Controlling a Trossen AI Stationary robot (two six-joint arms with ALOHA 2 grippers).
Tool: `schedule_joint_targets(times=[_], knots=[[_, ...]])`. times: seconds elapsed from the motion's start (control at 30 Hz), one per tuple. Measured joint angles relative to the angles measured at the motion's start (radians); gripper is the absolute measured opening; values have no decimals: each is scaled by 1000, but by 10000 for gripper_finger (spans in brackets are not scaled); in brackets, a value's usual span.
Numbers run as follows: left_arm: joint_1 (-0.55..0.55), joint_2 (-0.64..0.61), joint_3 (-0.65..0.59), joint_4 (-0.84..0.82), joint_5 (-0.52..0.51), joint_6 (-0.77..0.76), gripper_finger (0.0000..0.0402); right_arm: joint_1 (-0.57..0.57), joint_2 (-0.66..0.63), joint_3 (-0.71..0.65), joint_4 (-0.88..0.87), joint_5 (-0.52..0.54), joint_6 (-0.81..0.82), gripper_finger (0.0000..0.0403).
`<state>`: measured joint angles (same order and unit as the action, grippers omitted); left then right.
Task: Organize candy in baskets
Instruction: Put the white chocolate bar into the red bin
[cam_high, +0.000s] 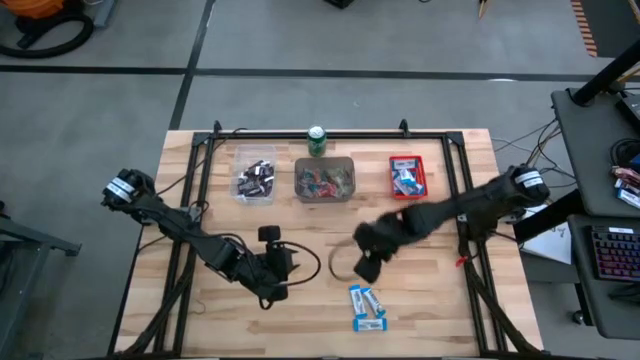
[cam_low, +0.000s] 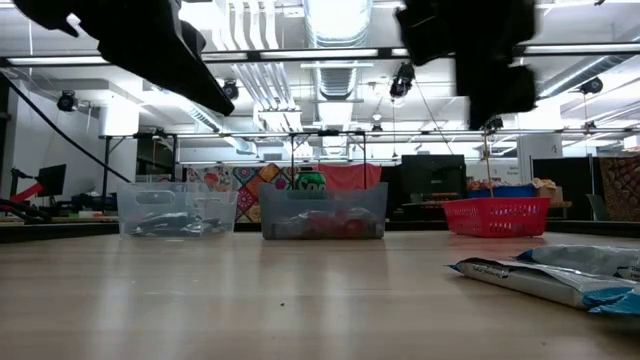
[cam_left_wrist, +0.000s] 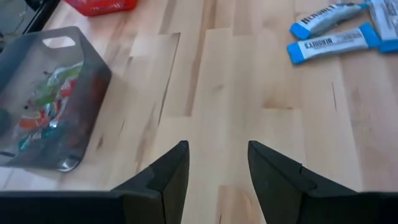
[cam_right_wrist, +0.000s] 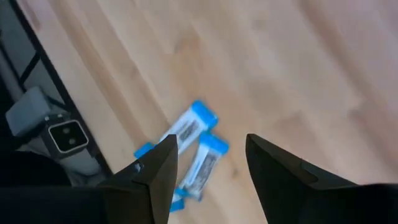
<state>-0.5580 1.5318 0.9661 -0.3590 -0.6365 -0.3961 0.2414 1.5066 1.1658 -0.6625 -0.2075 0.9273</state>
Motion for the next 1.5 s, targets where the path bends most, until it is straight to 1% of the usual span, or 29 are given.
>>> schedule_joint_targets(times=[0.2,0.3,0.43,0.7,0.97,1.13,1.33,1.43,1.5], knots=[[-6,0,0,0,-1,53,148,164,11,-21,-17,113,287,180],[-5,0,0,0,-6,83,148,220,44,-19,-14,138,361,180],[-5,-3,0,-1,-17,132,148,257,104,-15,-14,152,417,180],[-5,-5,0,-5,-18,152,148,267,205,-15,-4,155,414,180],[-5,-5,0,-7,-18,157,148,285,219,-7,38,151,421,180],[-5,-5,0,-8,-18,158,148,293,259,-6,85,157,425,180],[-5,-6,0,-10,-18,153,148,298,346,46,82,155,402,180],[-5,-6,0,-8,-18,152,148,297,366,67,84,160,367,178],[-5,-6,0,-4,-19,152,148,295,371,74,68,173,359,169]])
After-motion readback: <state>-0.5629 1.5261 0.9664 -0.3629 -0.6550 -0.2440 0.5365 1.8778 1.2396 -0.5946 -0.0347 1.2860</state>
